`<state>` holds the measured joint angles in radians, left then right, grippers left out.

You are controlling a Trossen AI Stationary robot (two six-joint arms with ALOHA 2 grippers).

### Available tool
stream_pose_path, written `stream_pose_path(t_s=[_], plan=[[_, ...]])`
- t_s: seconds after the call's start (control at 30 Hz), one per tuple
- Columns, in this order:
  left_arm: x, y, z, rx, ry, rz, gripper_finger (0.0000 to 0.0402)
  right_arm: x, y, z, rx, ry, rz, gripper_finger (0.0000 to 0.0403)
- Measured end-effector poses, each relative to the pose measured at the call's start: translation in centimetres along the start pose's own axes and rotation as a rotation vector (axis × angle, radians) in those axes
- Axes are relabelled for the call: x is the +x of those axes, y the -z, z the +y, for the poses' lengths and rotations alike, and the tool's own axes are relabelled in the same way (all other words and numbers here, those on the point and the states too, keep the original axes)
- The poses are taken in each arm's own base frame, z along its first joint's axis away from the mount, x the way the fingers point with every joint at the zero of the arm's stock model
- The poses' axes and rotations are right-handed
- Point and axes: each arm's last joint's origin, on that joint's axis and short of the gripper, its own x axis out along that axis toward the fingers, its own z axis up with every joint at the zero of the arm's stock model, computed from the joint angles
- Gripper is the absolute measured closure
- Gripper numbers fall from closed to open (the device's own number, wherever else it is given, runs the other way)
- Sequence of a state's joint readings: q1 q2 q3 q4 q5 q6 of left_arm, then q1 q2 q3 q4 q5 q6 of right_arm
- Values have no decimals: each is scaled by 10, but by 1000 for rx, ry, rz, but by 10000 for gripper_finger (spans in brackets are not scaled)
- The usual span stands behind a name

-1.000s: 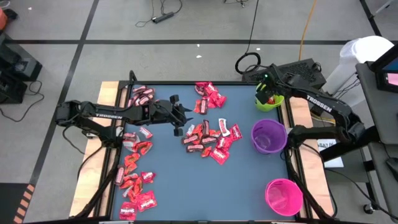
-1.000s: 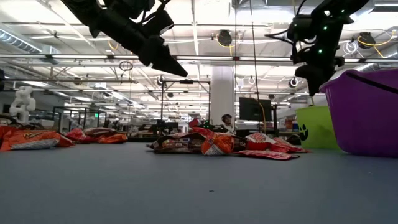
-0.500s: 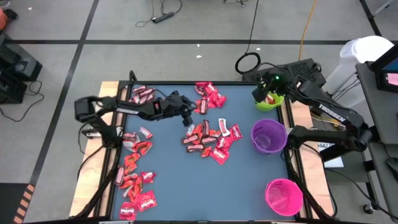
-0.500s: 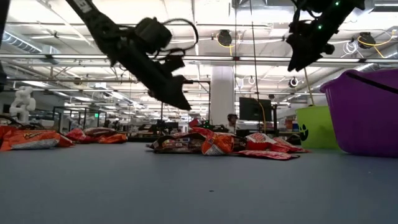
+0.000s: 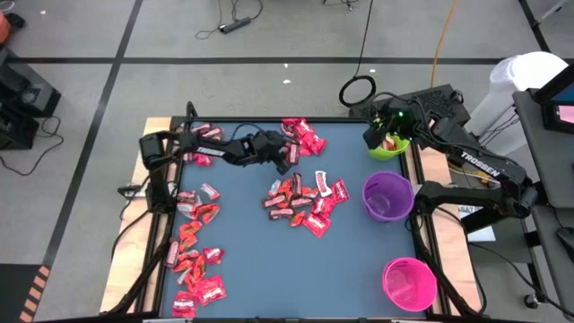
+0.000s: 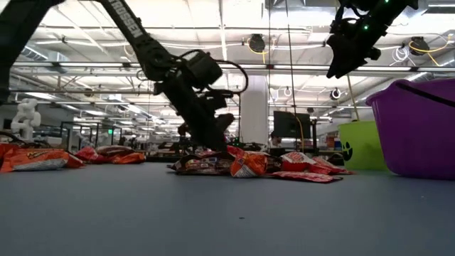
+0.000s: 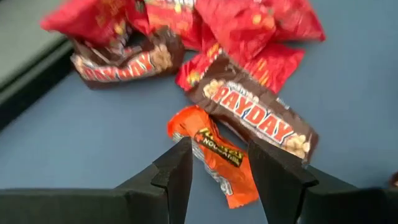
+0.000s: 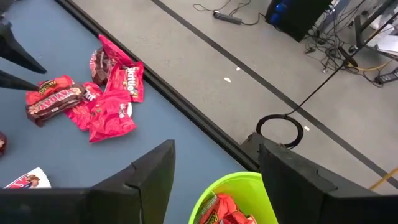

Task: Organize candy in baskets
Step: Put the orange chocolate bar into the green bucket

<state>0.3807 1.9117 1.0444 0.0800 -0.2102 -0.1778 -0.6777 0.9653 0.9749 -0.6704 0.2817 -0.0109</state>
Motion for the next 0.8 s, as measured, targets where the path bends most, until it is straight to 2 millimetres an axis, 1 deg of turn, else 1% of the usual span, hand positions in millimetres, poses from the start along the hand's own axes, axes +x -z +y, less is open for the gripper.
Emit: stream_pose_path(t_s=[0.2,0.33,0.43,0.5,0.7,0.8], plan=[[18,0,0,4,5,65,240,0,1,0,-3,0,9,184],[22,3,2,14,-3,113,240,0,2,0,-5,0,16,183],[22,5,2,66,-1,129,246,0,2,0,-5,0,16,184],[22,6,2,96,1,131,261,0,2,0,-5,0,15,184],[22,7,1,207,37,139,325,0,1,0,-4,0,14,184],[22,7,-1,242,36,136,346,0,1,0,-7,-9,13,184]])
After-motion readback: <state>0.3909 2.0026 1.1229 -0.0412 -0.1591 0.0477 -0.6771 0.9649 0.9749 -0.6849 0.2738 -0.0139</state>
